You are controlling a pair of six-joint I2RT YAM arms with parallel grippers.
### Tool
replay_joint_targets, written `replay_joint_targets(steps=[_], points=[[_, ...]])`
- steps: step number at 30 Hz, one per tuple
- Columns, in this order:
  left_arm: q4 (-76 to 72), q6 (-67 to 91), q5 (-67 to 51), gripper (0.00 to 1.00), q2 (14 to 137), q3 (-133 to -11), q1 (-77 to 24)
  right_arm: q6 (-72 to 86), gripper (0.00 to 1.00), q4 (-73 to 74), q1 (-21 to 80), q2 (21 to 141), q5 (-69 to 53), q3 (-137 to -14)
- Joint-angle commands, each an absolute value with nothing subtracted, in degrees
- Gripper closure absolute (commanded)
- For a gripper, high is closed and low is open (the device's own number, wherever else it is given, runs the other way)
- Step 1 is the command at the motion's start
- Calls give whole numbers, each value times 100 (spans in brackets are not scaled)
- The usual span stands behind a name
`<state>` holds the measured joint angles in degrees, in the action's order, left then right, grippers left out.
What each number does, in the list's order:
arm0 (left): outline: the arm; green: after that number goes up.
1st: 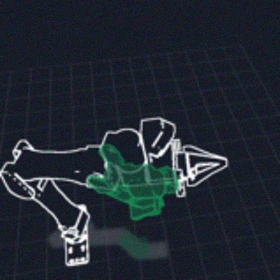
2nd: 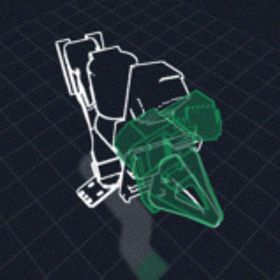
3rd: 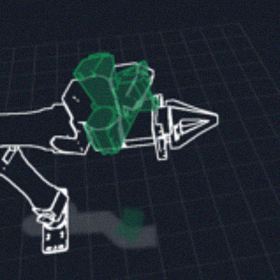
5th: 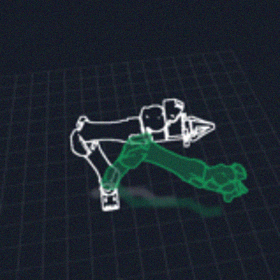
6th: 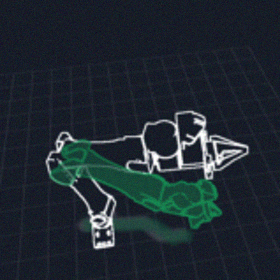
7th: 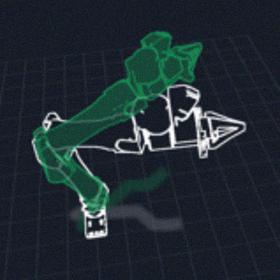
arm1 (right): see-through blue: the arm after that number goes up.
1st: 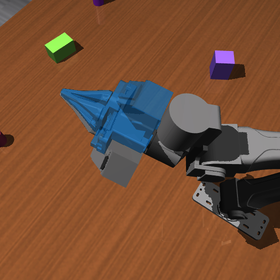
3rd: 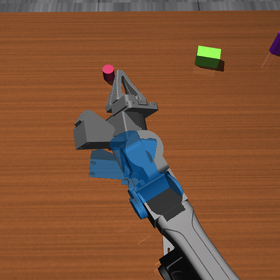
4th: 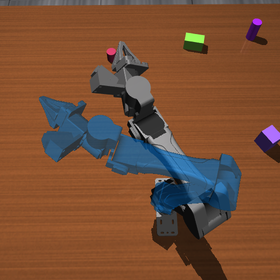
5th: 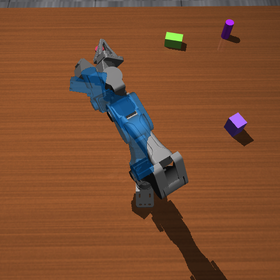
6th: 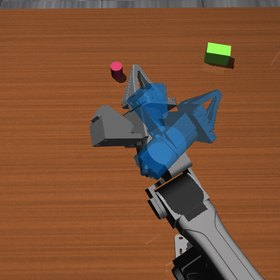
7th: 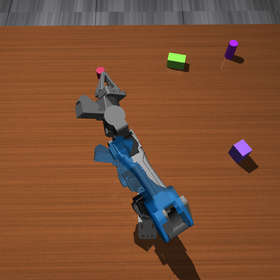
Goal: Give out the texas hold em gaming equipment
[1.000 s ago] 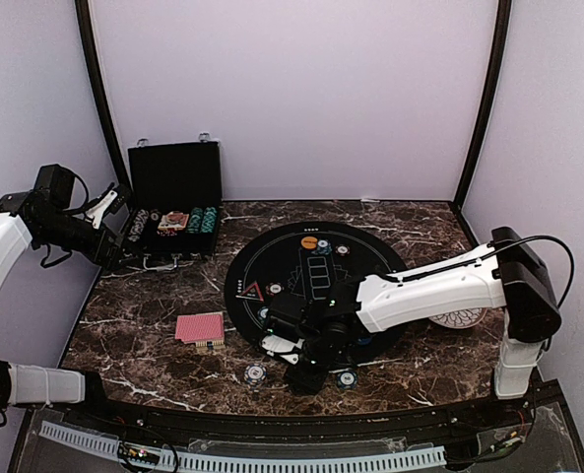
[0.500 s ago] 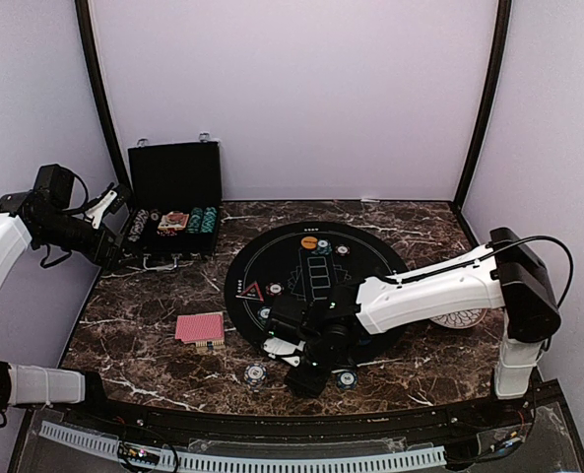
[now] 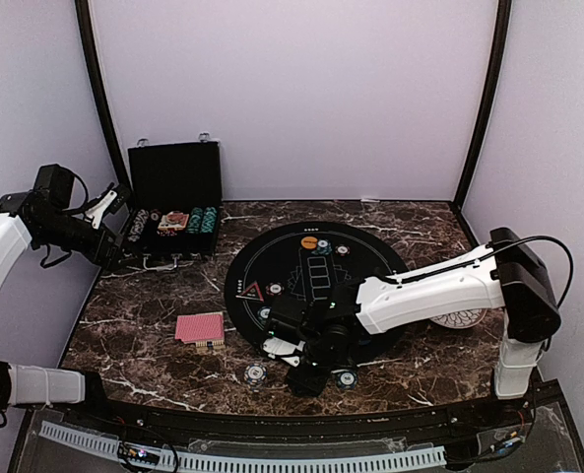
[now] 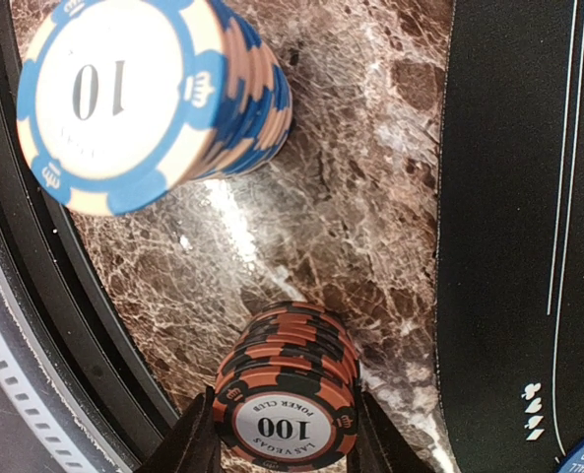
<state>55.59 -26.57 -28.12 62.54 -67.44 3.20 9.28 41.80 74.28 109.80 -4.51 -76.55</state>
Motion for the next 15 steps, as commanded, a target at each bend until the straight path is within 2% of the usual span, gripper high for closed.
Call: replay_joint_targets(steps=[1,9,15], points=[[5632,-2707,-2831,1,6132,-6711,298,940,86,4166,7497,10986,-333,-7717],[5626,-2714,-2829,1,6119,-6697,298,1140,95,4082,7058,10436,-123,-7569],[5595,-2714,-2842,1,6158,-6714,298,1325,95,4025,6642,10106,-99,-7168]])
